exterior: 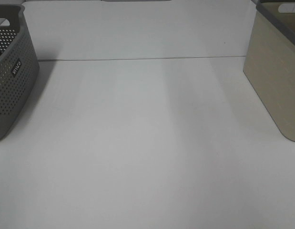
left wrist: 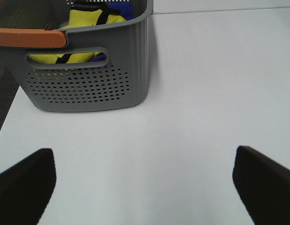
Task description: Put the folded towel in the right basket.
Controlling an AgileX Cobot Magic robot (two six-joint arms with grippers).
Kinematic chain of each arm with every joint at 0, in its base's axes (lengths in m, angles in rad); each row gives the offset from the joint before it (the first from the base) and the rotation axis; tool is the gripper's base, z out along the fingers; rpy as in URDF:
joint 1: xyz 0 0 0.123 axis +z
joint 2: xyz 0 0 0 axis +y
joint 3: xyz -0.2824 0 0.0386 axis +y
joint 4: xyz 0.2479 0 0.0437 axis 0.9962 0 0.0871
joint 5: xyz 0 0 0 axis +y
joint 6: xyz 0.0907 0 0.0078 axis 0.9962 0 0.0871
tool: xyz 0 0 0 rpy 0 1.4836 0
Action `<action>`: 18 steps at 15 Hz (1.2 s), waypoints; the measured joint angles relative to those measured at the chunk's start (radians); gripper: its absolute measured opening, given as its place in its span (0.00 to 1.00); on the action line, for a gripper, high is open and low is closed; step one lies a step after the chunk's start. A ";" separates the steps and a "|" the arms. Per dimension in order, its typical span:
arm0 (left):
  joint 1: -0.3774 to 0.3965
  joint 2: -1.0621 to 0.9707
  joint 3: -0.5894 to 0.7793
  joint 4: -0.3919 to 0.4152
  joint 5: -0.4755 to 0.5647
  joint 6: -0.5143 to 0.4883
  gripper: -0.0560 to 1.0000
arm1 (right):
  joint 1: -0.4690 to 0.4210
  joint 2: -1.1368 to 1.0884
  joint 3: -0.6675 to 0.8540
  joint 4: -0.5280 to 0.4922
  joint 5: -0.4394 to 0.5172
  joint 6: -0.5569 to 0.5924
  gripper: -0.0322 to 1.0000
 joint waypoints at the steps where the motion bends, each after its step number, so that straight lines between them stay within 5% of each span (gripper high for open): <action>1: 0.000 0.000 0.000 0.000 0.000 0.000 0.98 | 0.012 -0.019 0.023 -0.007 0.000 0.001 0.66; 7: 0.000 0.000 0.000 0.000 0.000 0.000 0.98 | 0.030 -0.303 0.513 -0.040 -0.002 0.002 0.66; 11: 0.000 0.000 0.000 0.000 0.000 0.000 0.98 | 0.030 -0.608 1.043 -0.093 -0.002 0.002 0.66; 18: 0.000 0.000 0.000 0.000 0.000 0.000 0.98 | 0.030 -1.057 1.496 -0.096 -0.023 0.002 0.66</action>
